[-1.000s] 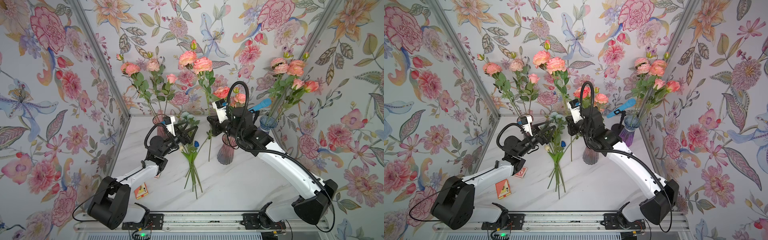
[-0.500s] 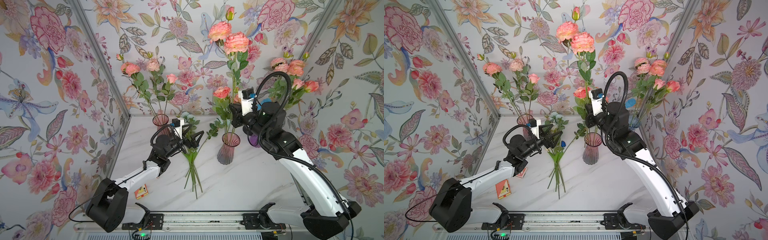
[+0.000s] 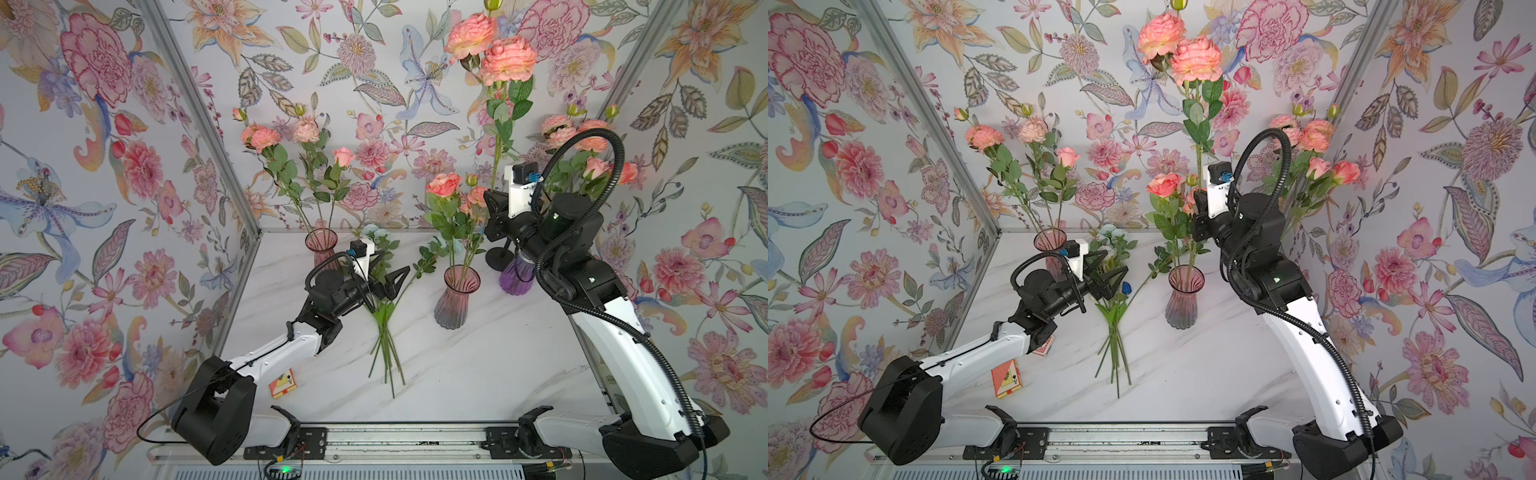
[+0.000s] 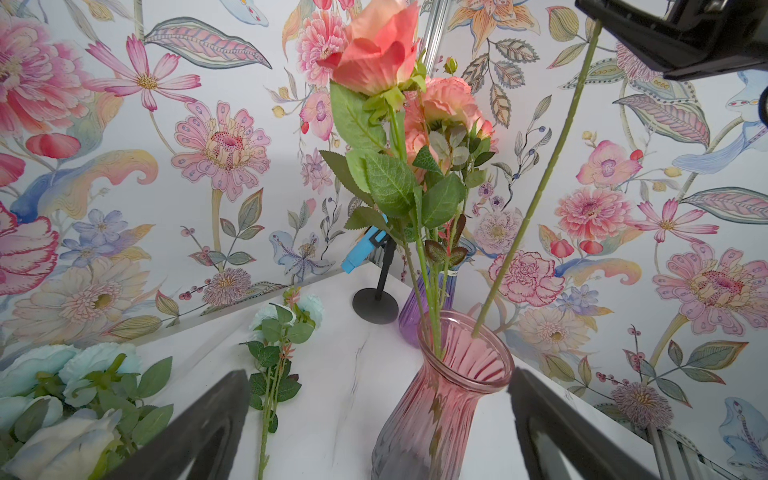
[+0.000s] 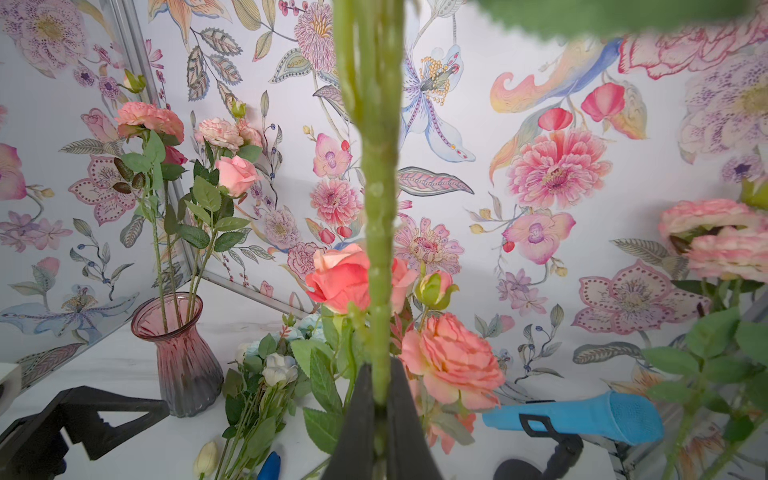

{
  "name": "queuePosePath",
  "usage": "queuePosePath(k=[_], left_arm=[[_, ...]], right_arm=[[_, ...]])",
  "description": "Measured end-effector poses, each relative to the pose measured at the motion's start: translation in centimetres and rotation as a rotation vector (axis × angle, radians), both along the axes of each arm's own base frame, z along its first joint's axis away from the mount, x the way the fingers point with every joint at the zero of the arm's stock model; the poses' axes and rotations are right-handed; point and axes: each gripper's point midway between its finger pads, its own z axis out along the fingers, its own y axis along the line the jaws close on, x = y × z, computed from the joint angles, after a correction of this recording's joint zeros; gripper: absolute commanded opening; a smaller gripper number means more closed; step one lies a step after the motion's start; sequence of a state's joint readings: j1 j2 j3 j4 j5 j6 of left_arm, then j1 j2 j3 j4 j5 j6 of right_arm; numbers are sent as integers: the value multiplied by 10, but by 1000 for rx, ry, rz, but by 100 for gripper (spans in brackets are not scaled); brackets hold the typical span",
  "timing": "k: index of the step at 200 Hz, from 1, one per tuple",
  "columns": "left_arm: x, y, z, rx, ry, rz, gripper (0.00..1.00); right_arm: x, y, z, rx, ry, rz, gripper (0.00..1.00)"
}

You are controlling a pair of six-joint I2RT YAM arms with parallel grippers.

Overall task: Place the pink flowers into the vase
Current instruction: Place the flower in the vase.

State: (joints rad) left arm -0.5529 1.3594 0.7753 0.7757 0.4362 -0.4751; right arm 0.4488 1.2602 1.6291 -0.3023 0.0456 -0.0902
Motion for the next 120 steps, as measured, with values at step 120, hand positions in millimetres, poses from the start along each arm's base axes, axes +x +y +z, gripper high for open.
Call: queuePosePath(k=[120], left_arm=[[1,0,-1,6,-4,0,100]], right_arm=[[-1,-1,-157,-36,253,-11,0]])
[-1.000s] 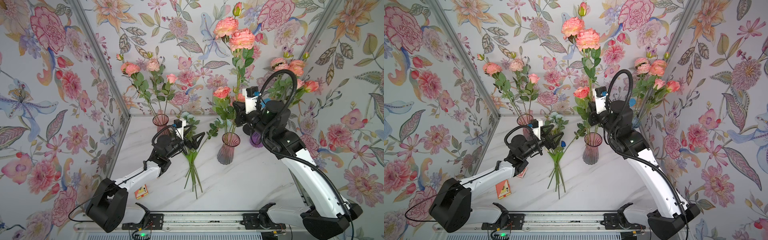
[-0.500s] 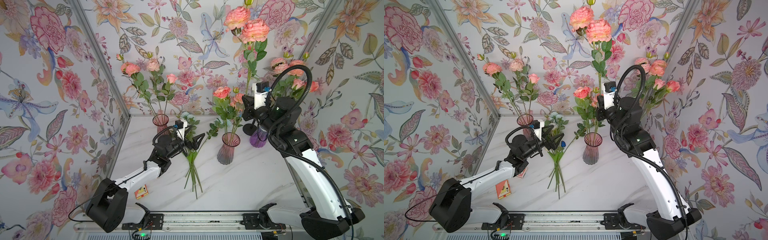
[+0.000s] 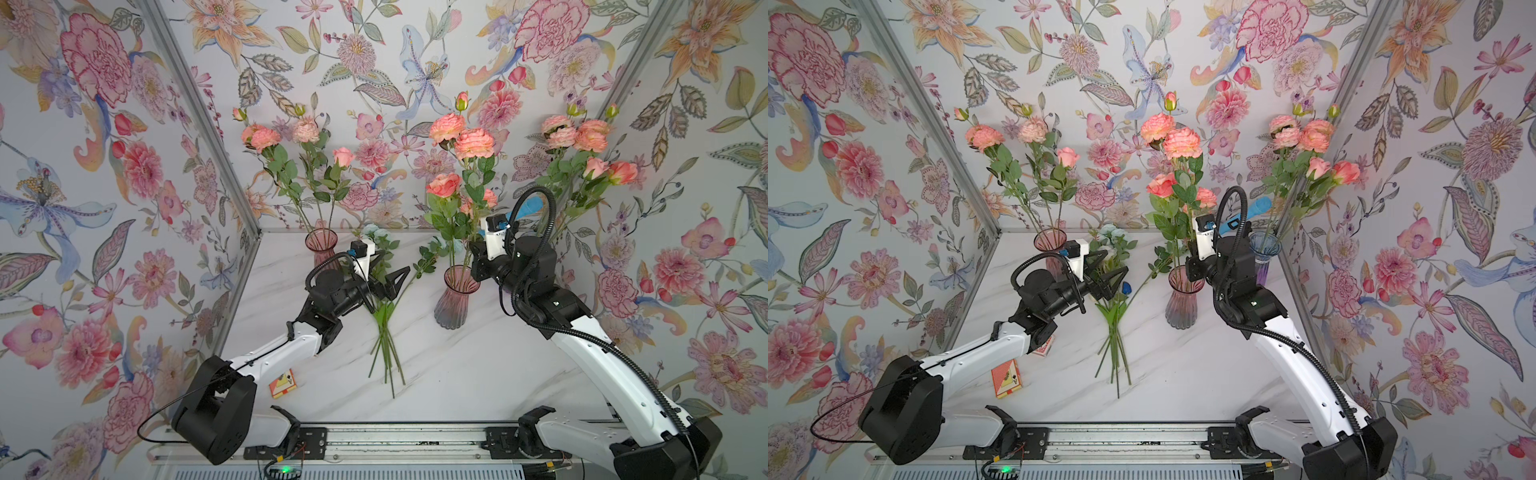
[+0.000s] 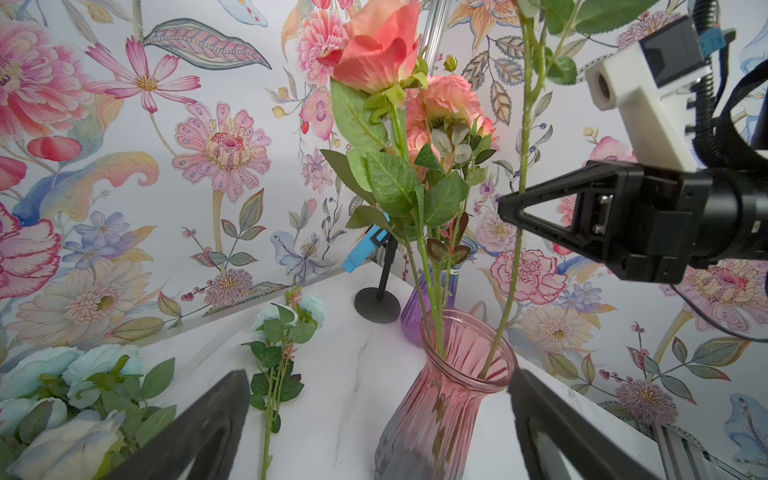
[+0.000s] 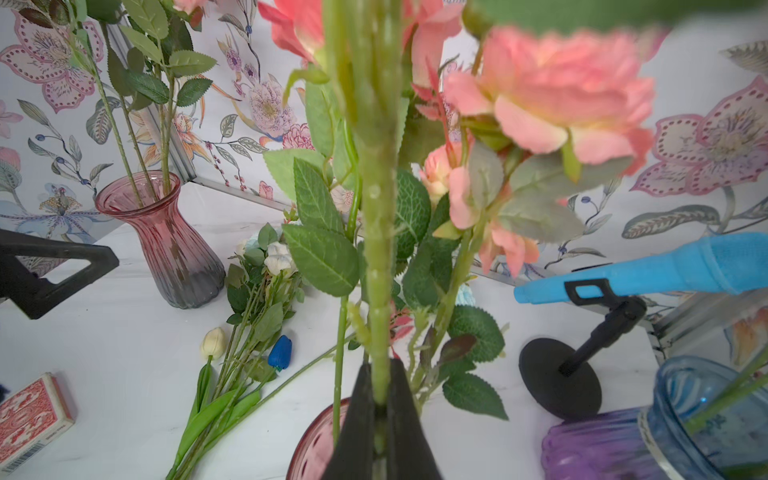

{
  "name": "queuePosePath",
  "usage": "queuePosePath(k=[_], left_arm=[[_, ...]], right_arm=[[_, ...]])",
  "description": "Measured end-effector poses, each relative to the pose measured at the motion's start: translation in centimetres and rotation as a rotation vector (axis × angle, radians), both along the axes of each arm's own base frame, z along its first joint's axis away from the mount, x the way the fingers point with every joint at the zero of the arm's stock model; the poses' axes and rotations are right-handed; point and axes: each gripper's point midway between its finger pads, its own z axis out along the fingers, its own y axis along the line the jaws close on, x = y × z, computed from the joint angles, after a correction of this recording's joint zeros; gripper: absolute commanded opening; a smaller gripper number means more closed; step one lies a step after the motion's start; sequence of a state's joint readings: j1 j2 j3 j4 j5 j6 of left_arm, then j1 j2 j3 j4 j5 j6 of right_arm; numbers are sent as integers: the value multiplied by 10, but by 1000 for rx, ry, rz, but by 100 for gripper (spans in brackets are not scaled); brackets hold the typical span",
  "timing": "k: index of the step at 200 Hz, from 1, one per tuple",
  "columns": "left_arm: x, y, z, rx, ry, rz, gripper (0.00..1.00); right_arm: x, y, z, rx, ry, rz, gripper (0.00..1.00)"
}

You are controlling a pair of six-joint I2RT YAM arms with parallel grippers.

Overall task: Place the pink flowers into the vase
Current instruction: Place the flower in the vase.

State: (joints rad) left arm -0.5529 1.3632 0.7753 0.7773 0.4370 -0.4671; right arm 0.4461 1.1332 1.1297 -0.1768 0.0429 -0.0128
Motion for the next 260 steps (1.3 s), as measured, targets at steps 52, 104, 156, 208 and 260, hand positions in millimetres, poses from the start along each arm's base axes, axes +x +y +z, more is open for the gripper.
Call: queuePosePath(k=[52,104,156,208,260], left_arm=[[1,0,-2,2,3,0,100],[1,-1,-2,0,7,0,100],[1,-1,-2,0,7,0,100],[1,-1,-2,0,7,0,100],[1,-1,-2,0,7,0,100]], right_arm=[[-9,-6,-25,41,45,-22,3],[-12,-7,-45,49,100,-33,9],[-11,-10,-46,44,102,-46,13],[-11,-10,-46,44,102,-48,22],[-12,-10,-45,45,104,-49,40]])
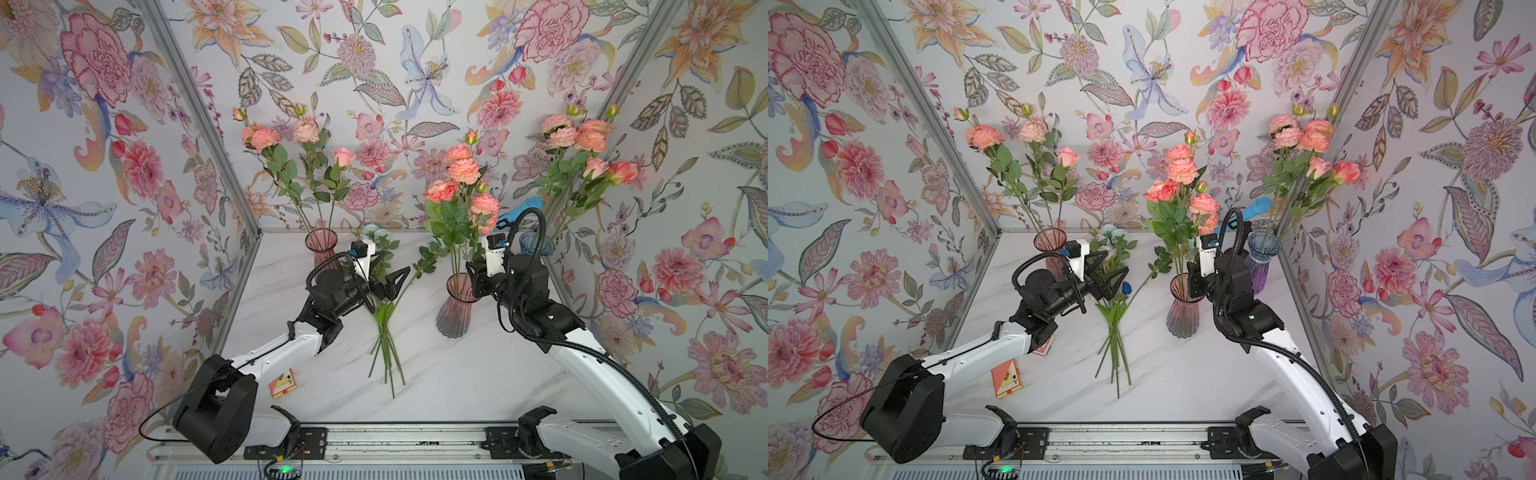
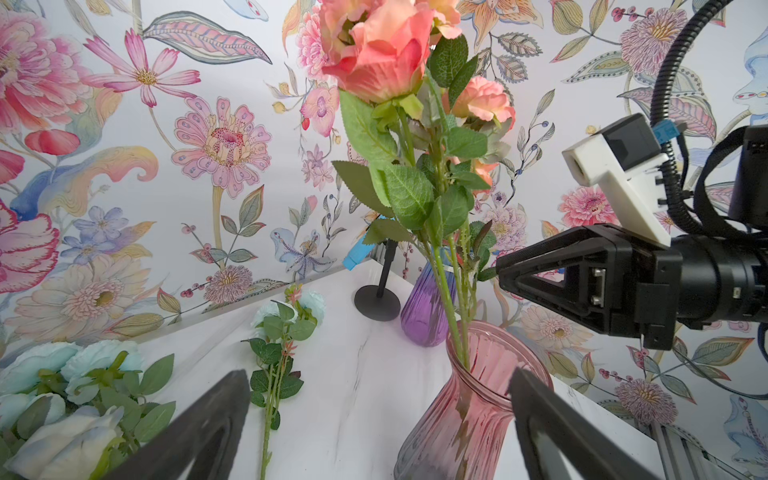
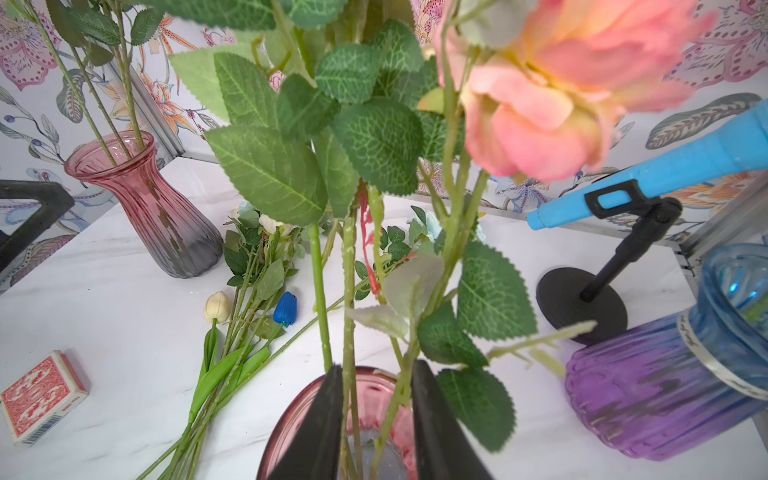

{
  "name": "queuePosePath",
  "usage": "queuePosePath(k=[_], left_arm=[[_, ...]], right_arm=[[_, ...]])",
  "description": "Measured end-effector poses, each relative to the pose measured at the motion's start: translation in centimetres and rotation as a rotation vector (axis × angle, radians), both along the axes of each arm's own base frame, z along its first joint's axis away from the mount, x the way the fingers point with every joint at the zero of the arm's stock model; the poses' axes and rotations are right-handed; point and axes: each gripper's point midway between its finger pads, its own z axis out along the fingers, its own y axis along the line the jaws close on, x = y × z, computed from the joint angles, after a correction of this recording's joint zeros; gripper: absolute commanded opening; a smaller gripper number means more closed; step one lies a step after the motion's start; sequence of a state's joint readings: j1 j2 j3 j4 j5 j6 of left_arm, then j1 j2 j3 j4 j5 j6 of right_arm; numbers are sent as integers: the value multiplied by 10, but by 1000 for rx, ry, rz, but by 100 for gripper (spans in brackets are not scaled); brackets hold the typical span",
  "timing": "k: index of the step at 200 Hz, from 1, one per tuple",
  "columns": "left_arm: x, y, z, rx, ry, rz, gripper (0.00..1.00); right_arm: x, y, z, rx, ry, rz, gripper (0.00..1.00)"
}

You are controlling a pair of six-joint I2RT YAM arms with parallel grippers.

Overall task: Place the pink flowers into the vase
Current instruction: Place the flower in the vase.

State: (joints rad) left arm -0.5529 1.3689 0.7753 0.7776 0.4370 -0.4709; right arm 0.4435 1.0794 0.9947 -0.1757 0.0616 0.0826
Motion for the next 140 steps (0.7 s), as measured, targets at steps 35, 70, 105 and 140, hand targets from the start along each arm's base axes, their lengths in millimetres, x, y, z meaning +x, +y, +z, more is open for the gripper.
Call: queuePosePath(k=[35,70,105,140], left_arm=[[0,0,0,0,0,0,100],[0,0,0,0,0,0,100],[0,0,0,0,0,0,100],[0,0,0,0,0,0,100]], right_arm=[[-3,-2,9,-1,-18,-1,55],[-10,-7,24,12,-56,-7,65],[-14,-11,35,10,-80,-16,86],[-18,-15,38,-3,-89,-25,100]])
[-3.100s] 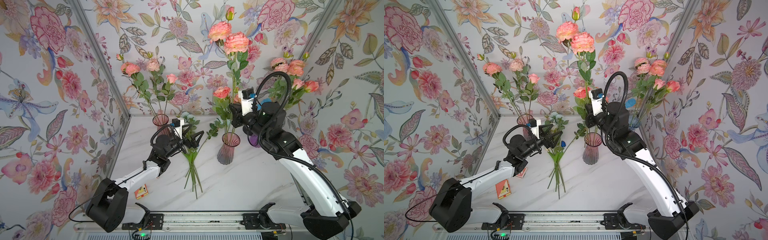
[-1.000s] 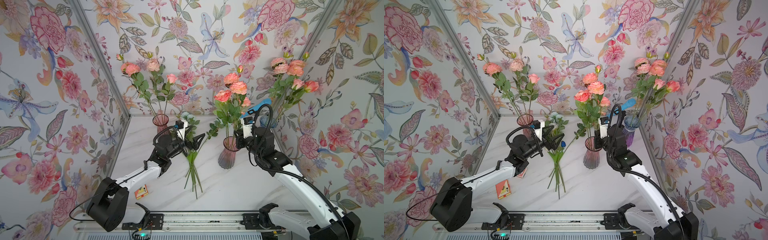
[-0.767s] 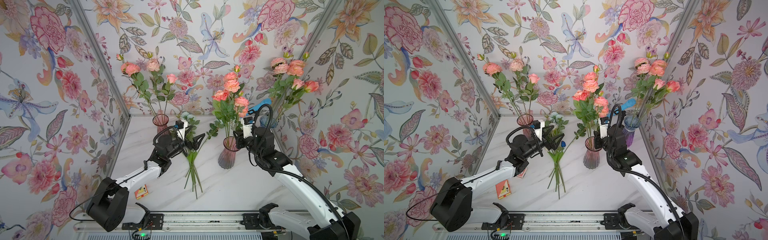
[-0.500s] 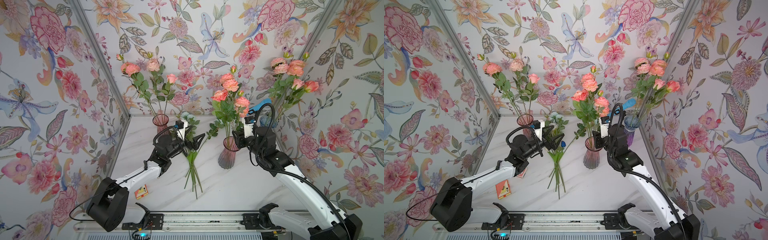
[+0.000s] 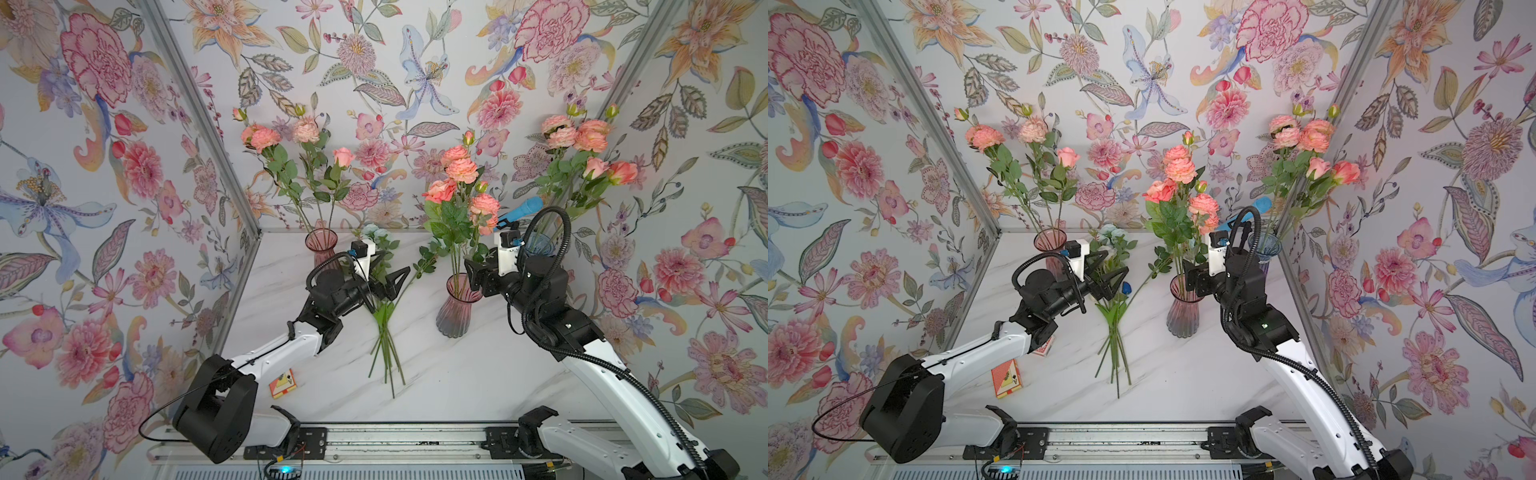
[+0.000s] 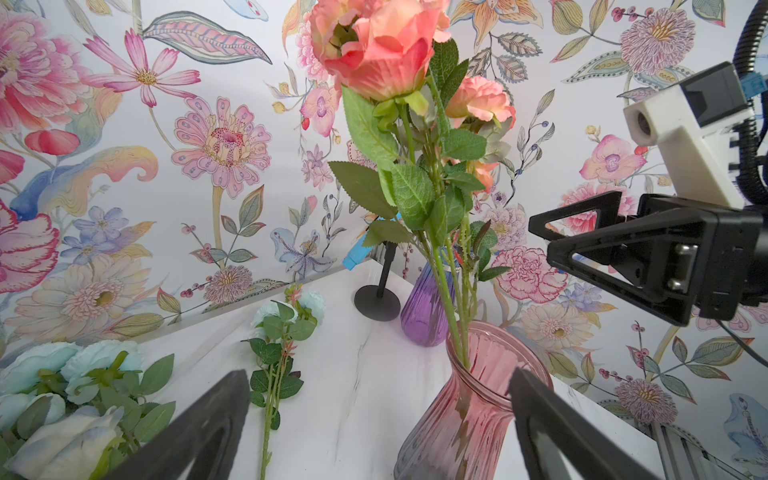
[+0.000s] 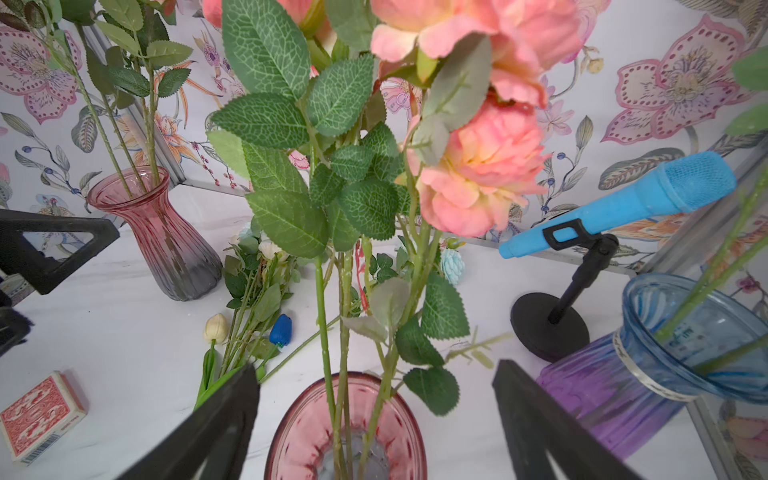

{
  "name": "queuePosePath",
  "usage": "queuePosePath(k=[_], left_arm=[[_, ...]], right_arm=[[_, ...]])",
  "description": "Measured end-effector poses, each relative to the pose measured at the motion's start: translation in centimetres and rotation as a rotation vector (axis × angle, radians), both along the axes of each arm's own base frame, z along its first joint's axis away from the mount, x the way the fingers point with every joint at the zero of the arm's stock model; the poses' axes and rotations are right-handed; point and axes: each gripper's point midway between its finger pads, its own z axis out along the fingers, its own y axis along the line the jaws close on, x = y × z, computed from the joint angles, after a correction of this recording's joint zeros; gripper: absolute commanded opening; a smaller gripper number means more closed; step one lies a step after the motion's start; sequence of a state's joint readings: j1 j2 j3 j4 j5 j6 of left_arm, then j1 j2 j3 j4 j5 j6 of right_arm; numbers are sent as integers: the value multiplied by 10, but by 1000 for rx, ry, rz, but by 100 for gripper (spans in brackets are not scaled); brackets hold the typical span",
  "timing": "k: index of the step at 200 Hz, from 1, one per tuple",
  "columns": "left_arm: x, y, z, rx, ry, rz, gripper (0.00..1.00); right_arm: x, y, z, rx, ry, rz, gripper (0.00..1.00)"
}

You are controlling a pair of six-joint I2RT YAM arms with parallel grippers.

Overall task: Place the pink flowers into the vase
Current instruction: Place the flower in the vase.

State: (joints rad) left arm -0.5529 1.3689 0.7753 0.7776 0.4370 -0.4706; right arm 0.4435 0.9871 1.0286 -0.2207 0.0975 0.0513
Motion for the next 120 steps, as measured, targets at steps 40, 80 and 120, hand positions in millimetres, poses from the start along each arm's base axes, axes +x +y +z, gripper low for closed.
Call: queuePosePath(k=[40,80,120], left_arm=[[0,0,0,0,0,0,100],[-1,-1,0,1,-2,-3,100],[2,3,-2,39,-22,28,100]], right_arm=[[-5,-8,14,-21,-38,-25,99],[-8,-31,29,-30,-83,-96,99],[4,-77,27,-35,-73,-251,99]])
